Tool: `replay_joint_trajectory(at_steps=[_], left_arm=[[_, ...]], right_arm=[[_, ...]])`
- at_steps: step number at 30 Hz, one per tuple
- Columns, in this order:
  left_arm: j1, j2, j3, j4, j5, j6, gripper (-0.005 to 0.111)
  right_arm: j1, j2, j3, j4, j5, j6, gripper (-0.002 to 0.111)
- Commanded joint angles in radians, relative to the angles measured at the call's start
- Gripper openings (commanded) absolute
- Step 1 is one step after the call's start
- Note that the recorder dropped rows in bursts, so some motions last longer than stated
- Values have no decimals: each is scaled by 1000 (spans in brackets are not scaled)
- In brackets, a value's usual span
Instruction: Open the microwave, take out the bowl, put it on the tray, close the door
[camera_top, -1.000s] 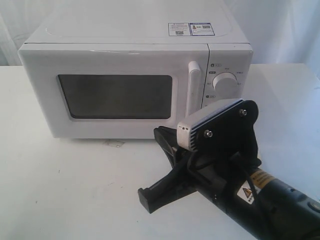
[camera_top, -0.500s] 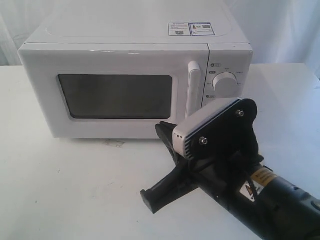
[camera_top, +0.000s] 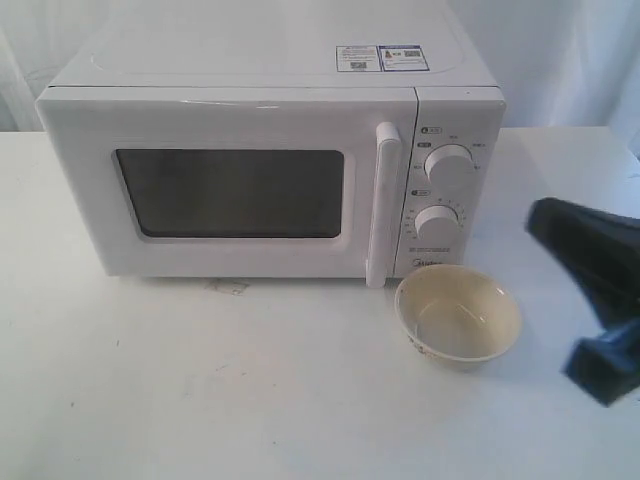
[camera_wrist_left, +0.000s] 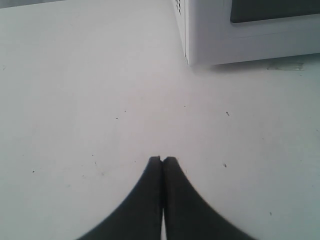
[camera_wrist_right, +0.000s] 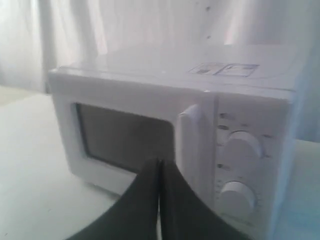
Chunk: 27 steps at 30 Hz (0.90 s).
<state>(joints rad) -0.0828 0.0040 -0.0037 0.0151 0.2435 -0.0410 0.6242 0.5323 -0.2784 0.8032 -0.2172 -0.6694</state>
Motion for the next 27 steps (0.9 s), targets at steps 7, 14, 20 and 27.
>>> replay_joint_trajectory(at_steps=[7,14,20,27], left_arm=[[3,-4,4,0,7,-7,0],[3,-4,4,0,3,-7,0],[3,-4,4,0,3,-7,0],[3,-4,4,0,3,-7,0]], right_arm=[[-411,-485,237,15,134,71,0],[-555,-532,278,11,140,72,0],[-563,-532,278,5,142,18,0],[-563,-532,278,7,206,18,0]])
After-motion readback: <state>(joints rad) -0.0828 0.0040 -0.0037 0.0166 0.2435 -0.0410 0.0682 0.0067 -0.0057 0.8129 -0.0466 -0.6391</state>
